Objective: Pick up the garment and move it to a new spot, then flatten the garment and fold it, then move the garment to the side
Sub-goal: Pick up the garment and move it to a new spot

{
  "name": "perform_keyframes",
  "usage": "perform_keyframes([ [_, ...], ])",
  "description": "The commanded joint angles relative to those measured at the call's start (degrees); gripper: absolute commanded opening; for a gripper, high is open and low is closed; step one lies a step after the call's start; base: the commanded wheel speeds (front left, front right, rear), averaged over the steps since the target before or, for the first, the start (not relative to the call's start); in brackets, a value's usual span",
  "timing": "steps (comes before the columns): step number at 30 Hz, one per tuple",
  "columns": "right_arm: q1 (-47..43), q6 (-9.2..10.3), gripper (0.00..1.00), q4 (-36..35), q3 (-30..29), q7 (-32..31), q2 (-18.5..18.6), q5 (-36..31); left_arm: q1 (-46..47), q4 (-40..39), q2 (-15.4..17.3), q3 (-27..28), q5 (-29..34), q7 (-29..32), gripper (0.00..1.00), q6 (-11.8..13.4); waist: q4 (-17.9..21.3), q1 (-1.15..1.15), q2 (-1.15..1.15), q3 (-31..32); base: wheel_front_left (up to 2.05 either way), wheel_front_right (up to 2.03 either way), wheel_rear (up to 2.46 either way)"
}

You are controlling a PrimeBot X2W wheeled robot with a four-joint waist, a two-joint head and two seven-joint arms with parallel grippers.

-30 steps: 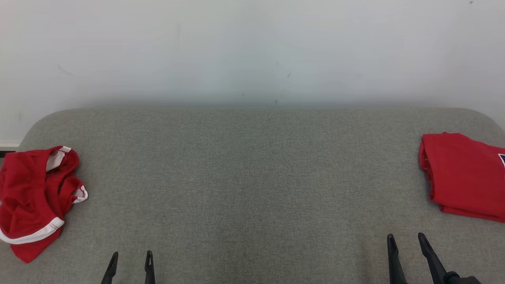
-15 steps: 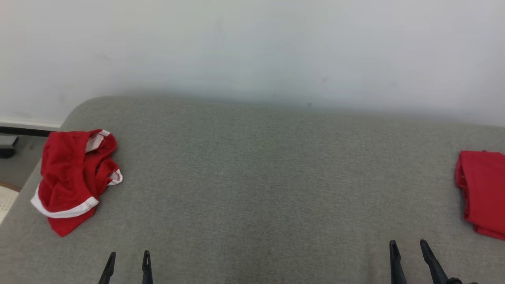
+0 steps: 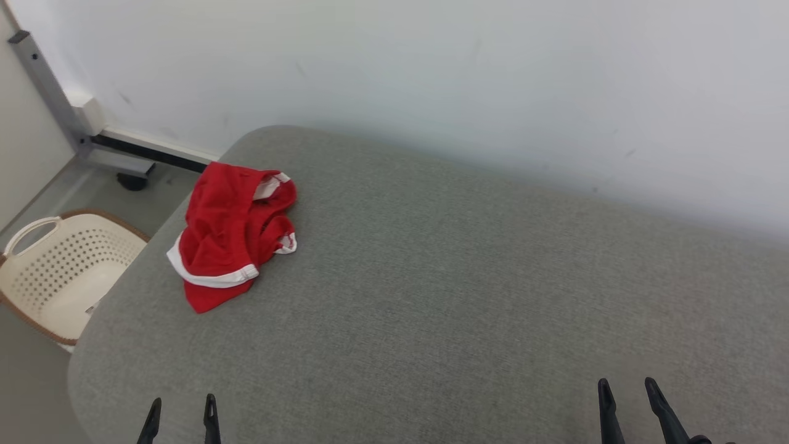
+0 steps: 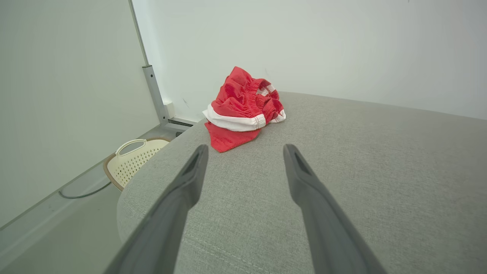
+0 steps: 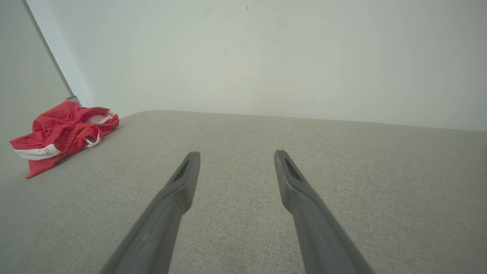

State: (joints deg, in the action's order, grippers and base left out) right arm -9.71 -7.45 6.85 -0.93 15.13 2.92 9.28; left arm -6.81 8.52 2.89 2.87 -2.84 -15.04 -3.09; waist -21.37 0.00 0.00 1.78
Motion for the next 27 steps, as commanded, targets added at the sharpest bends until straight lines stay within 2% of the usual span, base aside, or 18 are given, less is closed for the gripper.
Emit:
perform_keyframes([
  [1, -0.5, -0.05, 1.0, 0.2, 0.1, 0.1, -0.1, 0.4, -0.4, 0.1, 0.1, 0.4, 0.3, -0.1, 1.0, -0.3, -4.5, 0.0, 0.0, 0.7, 0.0, 0.0, 0.0],
  [9, 1.4, -0.05, 1.0, 0.8, 2.0, 0.1, 0.0, 0.2, -1.2, -1.1, 0.0, 2.2, 0.0, -0.1, 1.0, 0.3, -7.0, 0.0, 0.0, -0.1, 0.0, 0.0, 0.0],
  [21, 2.4, -0.05, 1.0, 1.6, 3.1, 0.1, 0.0, -0.3, -1.7, -2.0, 0.0, 3.6, -0.8, -0.1, 1.0, 1.0, -7.2, 0.0, 0.0, -0.3, 0.0, 0.0, 0.0],
  [27, 1.3, -0.05, 1.0, 0.9, 2.5, 0.1, 0.0, 0.1, 2.1, -0.5, 0.0, 3.5, -1.1, -0.1, 1.0, -0.1, -6.9, 0.0, 0.0, -0.2, 0.0, 0.0, 0.0],
])
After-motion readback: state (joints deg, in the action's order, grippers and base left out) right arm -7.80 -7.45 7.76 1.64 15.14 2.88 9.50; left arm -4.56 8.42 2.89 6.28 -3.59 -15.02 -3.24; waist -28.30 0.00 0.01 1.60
